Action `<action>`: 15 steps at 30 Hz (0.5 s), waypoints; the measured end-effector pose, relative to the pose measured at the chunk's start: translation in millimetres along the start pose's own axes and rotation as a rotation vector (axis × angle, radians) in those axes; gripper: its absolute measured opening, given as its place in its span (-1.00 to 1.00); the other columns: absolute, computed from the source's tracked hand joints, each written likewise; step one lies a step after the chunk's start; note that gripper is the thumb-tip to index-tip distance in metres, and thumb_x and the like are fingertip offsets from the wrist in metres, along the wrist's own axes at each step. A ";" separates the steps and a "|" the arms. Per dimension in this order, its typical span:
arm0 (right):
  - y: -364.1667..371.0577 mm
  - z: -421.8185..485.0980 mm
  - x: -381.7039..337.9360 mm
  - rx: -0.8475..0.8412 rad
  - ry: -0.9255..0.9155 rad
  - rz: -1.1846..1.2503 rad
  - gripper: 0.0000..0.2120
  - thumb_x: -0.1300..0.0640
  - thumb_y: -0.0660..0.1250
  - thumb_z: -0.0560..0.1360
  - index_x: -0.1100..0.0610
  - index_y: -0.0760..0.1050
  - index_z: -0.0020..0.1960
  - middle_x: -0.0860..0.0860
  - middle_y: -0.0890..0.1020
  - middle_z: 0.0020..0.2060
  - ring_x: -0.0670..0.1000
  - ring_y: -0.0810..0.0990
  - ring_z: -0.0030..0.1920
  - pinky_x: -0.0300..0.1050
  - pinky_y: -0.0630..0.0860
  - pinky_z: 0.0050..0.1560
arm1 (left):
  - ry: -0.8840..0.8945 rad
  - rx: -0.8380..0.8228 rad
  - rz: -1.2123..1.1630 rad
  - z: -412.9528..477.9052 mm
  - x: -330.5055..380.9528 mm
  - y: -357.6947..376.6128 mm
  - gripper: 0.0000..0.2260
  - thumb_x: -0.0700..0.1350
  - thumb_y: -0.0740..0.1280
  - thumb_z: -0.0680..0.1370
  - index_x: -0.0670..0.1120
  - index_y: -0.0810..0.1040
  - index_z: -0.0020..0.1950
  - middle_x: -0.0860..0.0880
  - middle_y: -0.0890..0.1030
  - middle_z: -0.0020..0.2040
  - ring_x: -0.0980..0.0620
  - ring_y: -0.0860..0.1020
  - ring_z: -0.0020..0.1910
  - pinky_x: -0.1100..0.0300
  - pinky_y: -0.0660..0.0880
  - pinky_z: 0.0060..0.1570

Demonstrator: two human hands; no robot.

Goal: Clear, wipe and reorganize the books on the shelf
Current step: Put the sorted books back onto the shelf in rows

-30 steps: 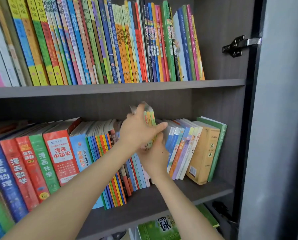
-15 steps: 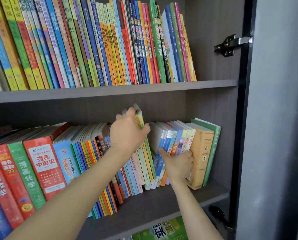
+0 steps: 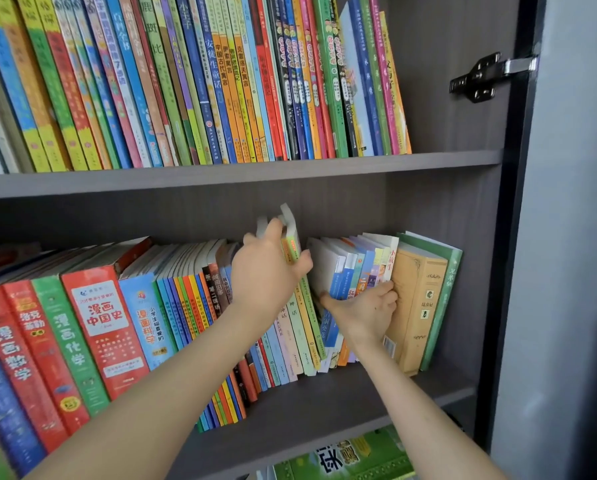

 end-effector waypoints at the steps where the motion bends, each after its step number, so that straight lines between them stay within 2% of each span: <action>1: -2.6 1.6 -0.6 -0.014 -0.015 -0.024 0.22 -0.26 0.56 0.15 0.40 0.02 0.46 0.22 0.32 0.31 0.19 0.32 0.30 -0.06 0.25 0.33 | -0.006 0.009 0.015 -0.3 2.1 0.2 -0.51 0.11 0.32 0.51 -0.04 0.34 0.37 -0.15 0.51 -0.02 -0.03 0.49 -0.22 0.23 0.28 -0.40; 4: -8.1 5.0 -8.0 -0.057 -0.095 -0.110 0.25 -0.26 0.56 0.15 0.39 -0.03 0.48 0.22 0.28 0.34 0.18 0.30 0.33 -0.07 0.27 0.33 | -0.027 0.035 0.040 -7.6 9.1 4.5 -0.62 0.05 0.33 0.50 -0.09 0.41 0.24 -0.13 0.44 -0.08 -0.05 0.43 -0.29 0.16 0.32 -0.35; 6: -12.7 6.2 -12.9 -0.052 -0.182 -0.154 0.23 -0.27 0.56 0.13 0.35 0.02 0.47 0.20 0.31 0.32 0.17 0.34 0.30 -0.07 0.32 0.29 | -0.011 0.021 0.063 -13.6 13.3 11.2 -0.67 0.04 0.33 0.49 -0.10 0.41 0.16 -0.08 0.35 -0.13 0.05 0.32 -0.40 0.22 0.27 -0.45; 8: -16.8 4.1 -13.7 -0.059 -0.245 -0.183 0.23 -0.28 0.56 0.12 0.32 0.01 0.48 0.18 0.32 0.29 0.15 0.37 0.28 -0.07 0.39 0.21 | -0.034 0.003 0.069 -15.4 11.5 16.6 -0.68 0.06 0.32 0.50 -0.10 0.41 0.13 -0.07 0.33 -0.14 0.11 0.23 -0.44 0.31 0.19 -0.47; 10: -19.6 -0.4 -8.9 -0.073 -0.267 -0.185 0.22 -0.29 0.54 0.14 0.28 0.00 0.50 0.15 0.33 0.27 0.14 0.42 0.23 -0.06 0.45 0.10 | -0.072 -0.020 0.115 -12.1 7.7 17.8 -0.66 0.08 0.29 0.50 -0.09 0.41 0.17 -0.10 0.39 -0.09 0.08 0.26 -0.43 0.27 0.22 -0.46; 12: -21.9 -7.1 -2.5 -0.076 -0.285 -0.178 0.21 -0.31 0.52 0.18 0.24 -0.03 0.52 0.12 0.34 0.23 0.11 0.47 0.16 -0.09 0.48 -0.01 | -0.064 -0.053 0.283 -8.1 1.4 24.4 -0.58 0.16 0.24 0.51 -0.08 0.39 0.24 -0.17 0.41 0.06 -0.03 0.39 -0.25 0.17 0.34 -0.27; 15: -25.0 -19.6 8.7 -0.065 -0.326 -0.215 0.19 -0.36 0.46 0.23 0.20 -0.07 0.54 0.09 0.32 0.24 0.06 0.47 0.13 -0.16 0.45 -0.08 | 0.128 0.030 0.449 1.1 -5.6 32.9 -0.47 0.23 0.22 0.51 -0.05 0.40 0.37 -0.18 0.41 0.22 -0.17 0.39 0.17 0.02 0.32 0.15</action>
Point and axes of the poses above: each hand's wrist, its own z-axis towards the middle knuckle, its own y-axis out of the palm, x = y × z, the point moved 2 cm from there along z, towards the middle knuckle
